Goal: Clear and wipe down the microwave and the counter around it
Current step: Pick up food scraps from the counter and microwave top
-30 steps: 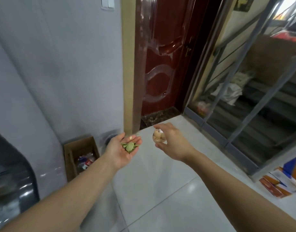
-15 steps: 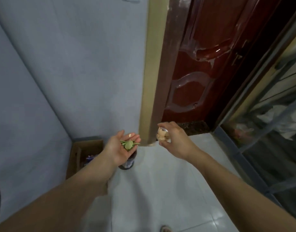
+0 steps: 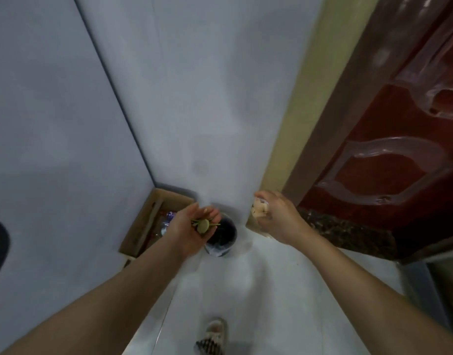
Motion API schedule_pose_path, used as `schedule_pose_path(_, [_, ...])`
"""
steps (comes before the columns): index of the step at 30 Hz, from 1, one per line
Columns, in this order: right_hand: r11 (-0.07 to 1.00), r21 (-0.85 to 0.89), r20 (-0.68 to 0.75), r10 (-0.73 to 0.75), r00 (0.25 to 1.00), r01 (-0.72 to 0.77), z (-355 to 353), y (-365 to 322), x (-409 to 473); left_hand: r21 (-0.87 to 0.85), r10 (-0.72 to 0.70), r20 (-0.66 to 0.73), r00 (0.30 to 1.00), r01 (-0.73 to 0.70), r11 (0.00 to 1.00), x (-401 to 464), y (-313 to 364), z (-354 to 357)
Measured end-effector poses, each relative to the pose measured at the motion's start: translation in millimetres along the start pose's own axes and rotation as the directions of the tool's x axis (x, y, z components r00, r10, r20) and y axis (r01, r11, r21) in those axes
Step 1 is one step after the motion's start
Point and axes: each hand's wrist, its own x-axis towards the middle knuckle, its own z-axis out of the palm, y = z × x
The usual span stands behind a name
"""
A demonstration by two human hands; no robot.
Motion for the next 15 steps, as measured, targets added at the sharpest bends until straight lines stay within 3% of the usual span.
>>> schedule_pose_path(4, [0.998,-0.026,0.05,-0.058,0.997,0.059,12.6,18.9,60.3,-0.083,0.013,-0.099,0.995,-0.021,0.996,50.6,16.0,-9.2])
schedule_pose_path(15, [0.992,0.022,0.248,-0.124,0.961,0.123,51.7,77.3,190.8,-0.169,0.038,-0.146,0.989,-0.063,0.984,177.5,35.5,-10.9])
